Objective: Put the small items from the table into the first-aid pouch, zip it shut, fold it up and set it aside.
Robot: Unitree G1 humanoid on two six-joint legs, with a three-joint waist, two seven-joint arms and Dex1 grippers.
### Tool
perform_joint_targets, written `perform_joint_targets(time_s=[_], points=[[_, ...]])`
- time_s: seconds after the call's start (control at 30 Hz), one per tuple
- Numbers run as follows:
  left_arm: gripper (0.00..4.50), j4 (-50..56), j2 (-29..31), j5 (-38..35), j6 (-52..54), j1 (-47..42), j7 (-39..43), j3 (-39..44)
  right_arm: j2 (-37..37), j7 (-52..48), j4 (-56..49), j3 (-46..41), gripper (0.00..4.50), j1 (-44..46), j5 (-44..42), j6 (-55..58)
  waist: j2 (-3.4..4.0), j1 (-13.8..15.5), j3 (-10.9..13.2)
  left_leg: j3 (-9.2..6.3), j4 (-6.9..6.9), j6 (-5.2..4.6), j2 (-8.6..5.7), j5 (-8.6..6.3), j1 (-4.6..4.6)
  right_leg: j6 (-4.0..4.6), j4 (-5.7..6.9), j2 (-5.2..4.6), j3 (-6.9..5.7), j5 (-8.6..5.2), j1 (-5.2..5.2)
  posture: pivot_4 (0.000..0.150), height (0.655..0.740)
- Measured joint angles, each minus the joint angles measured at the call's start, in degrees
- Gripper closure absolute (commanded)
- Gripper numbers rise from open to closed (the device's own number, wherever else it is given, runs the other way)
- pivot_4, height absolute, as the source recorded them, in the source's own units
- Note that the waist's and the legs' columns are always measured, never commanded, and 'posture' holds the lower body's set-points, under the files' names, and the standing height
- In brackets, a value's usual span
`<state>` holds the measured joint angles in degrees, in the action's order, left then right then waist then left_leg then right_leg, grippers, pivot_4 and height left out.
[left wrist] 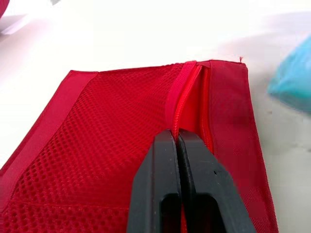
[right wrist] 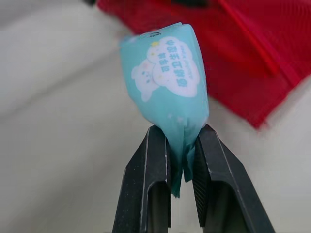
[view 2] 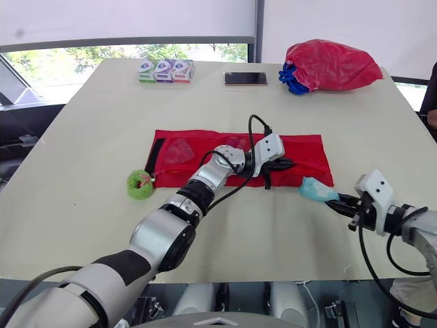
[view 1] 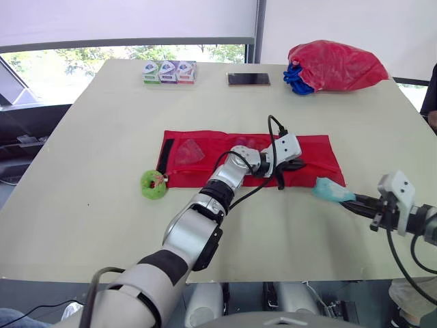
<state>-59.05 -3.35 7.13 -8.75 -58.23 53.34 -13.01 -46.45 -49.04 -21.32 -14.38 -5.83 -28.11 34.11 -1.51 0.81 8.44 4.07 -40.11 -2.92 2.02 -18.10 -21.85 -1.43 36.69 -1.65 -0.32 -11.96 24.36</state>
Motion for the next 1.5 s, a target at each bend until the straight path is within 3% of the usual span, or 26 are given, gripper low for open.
perform_joint_targets(time_s=[0.27, 0.5, 0.67, 0.77, 0.9, 1.23, 1.4, 1.43, 1.5], points=[[4.5, 2.3, -0.5, -0.4, 0.9, 0.6, 0.6, -0.6, 8.4, 17.8, -3.4, 4.0, 4.33, 5.3, 1.3, 14.6, 0.05, 0.1, 0.0, 0.01, -0.01, -0.01, -0.01, -0.01, -0.08, 0.0, -0.03, 0.0, 0.02, 0.0, 0.03, 0.15, 0.74], [4.5, 4.7, -1.1, -0.6, 1.2, 1.8, 1.7, -1.1, 16.7, 28.1, -2.5, 5.1, 4.33, 11.5, 3.4, 19.1, 0.09, 0.1, -0.1, 0.0, -0.02, -0.02, -0.02, -0.01, -0.06, 0.0, 0.01, 0.04, 0.04, 0.0, 0.02, 0.15, 0.74], [4.5, 7.9, -2.8, -0.6, 2.1, 4.6, 2.6, -2.8, 30.7, 41.3, -0.6, 4.3, 4.33, 17.0, 6.2, 21.7, 0.12, 0.0, -0.1, -0.03, -0.01, -0.01, 0.01, 0.0, -0.1, 0.0, 0.03, 0.1, 0.04, 0.0, 0.05, 0.15, 0.74], [4.5, 8.8, -3.1, -0.6, 2.3, 4.6, 2.2, -2.8, 34.0, 45.1, -0.3, 4.4, 3.26, 18.0, 8.2, 21.6, 0.15, 0.0, -0.1, 0.02, -0.01, -0.02, 0.0, 0.0, -0.08, -0.01, 0.03, 0.08, 0.1, 0.0, 0.05, 0.15, 0.74], [4.5, 8.5, -3.1, -0.6, 2.6, 4.5, 1.2, -2.9, 33.0, 45.4, -0.7, 4.4, 1.66, 17.0, 9.2, 21.7, 0.16, 0.0, -0.1, 0.02, -0.01, -0.05, -0.04, -0.01, -0.09, -0.01, 0.0, 0.08, 0.16, 0.0, 0.04, 0.15, 0.74], [4.5, 3.2, -4.7, -0.6, 3.1, 1.8, -3.6, -2.7, 17.6, 30.0, -12.7, 7.2, 1.66, 9.2, 4.6, 22.5, 0.18, -0.1, -0.1, -0.03, -0.01, -0.08, -0.05, -0.02, -0.06, -0.06, 0.01, 0.12, 0.15, -0.04, 0.02, 0.15, 0.74], [4.5, 2.5, -4.8, -0.7, 3.0, 1.5, -3.6, -2.7, 13.8, 22.1, -17.5, 1.1, 1.66, 3.2, -1.0, 19.2, 0.17, 0.0, -0.1, -0.05, -0.01, -0.08, -0.05, -0.02, -0.08, -0.07, -0.01, 0.13, 0.16, -0.04, 0.02, 0.15, 0.74], [4.5, 2.4, -4.8, -0.7, 3.0, 1.5, -3.5, -2.6, 13.1, 21.4, -17.8, -0.2, 1.25, 2.5, -1.7, 19.2, 0.16, 0.0, -0.1, -0.04, -0.01, -0.08, -0.05, -0.03, -0.08, -0.07, -0.01, 0.12, 0.17, -0.04, 0.02, 0.15, 0.74], [4.5, 2.4, -4.8, -0.7, 3.0, 1.5, -3.4, -2.7, 12.3, 19.8, -18.0, -3.7, 0.86, 1.0, -3.4, 19.2, 0.16, -0.1, -0.1, -0.02, -0.01, -0.08, -0.06, -0.03, -0.07, -0.07, -0.01, 0.12, 0.19, -0.03, 0.02, 0.15, 0.74]])
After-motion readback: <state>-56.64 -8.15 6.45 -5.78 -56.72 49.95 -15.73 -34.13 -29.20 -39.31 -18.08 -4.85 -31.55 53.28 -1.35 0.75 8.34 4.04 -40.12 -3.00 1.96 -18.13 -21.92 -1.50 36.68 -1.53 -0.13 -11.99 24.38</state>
